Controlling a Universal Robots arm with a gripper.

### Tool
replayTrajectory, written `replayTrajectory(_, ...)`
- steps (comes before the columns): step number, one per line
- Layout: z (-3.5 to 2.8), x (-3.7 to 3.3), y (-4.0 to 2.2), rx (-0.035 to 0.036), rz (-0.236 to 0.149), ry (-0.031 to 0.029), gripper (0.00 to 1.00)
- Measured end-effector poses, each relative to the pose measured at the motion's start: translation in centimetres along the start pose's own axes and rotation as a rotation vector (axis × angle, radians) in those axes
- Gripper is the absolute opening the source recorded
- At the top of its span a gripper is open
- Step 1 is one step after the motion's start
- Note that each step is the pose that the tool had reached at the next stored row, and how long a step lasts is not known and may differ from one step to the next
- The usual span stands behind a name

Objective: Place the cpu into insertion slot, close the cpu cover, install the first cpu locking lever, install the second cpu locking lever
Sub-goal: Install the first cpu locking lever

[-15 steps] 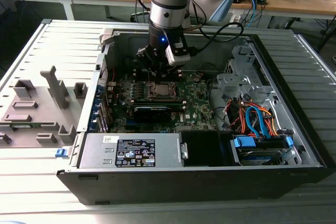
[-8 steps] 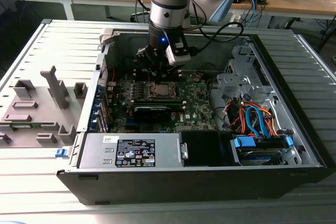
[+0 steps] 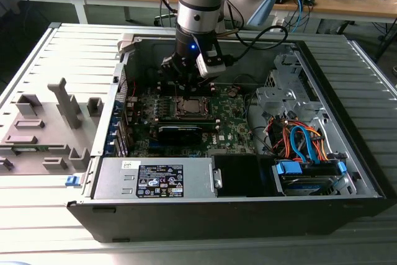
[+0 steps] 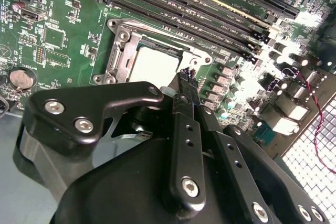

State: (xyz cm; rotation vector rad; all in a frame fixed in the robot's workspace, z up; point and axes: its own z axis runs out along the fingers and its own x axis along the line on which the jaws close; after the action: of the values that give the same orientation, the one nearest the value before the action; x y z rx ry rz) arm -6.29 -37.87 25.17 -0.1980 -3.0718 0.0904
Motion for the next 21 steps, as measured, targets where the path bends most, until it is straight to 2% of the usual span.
replayTrajectory(21,0.01,0.00,0.00,0.0016,-0.028,-0.0018,0.11)
